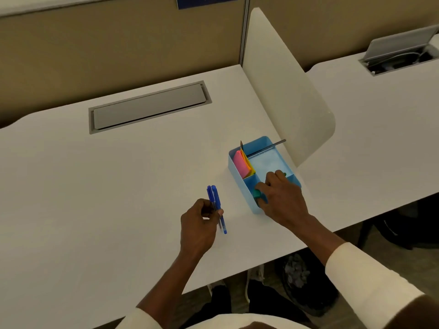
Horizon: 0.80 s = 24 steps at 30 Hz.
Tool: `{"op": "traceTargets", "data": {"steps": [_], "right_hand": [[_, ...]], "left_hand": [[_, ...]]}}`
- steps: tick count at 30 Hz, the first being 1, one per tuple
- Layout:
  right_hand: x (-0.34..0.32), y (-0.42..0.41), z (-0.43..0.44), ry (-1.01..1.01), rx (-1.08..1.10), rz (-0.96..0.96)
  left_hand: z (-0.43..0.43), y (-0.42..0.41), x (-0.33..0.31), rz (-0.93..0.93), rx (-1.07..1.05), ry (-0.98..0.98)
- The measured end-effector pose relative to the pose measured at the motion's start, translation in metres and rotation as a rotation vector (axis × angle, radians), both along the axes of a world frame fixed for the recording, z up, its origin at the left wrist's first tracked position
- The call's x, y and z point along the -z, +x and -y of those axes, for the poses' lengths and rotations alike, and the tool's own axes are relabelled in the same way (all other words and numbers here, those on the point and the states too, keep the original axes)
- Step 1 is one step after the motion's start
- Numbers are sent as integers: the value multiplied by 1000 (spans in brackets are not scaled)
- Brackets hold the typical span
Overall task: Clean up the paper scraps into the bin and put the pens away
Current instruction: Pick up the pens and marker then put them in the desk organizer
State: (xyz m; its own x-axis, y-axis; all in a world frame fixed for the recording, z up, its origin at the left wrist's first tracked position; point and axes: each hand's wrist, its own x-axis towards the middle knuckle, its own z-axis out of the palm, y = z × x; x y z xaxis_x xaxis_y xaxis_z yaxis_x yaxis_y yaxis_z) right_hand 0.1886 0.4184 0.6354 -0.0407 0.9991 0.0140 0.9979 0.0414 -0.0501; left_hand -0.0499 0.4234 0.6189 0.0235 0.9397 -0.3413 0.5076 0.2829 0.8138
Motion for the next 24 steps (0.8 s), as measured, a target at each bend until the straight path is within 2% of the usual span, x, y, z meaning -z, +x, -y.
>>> {"op": "traceTargets", "data": {"steps": [5, 11, 13, 15, 19, 24], "right_hand": [[-3, -6, -9, -173, -14, 81], [-5, 0, -13, -199, -63, 21], [-9, 8, -8, -151, -87, -71], [-13, 23, 0, -19, -75, -200], [-13, 62, 18, 245, 59, -368], [-2, 101, 36, 226, 188, -452]], "left_hand": [[5, 9, -10, 8, -51, 19], [10, 25, -25, 22, -94, 74], [9, 34, -30, 29, -103, 98], [6, 44, -35, 39, -122, 121], [2, 67, -44, 73, -132, 169], [-1, 102, -50, 113, -92, 247]]}}
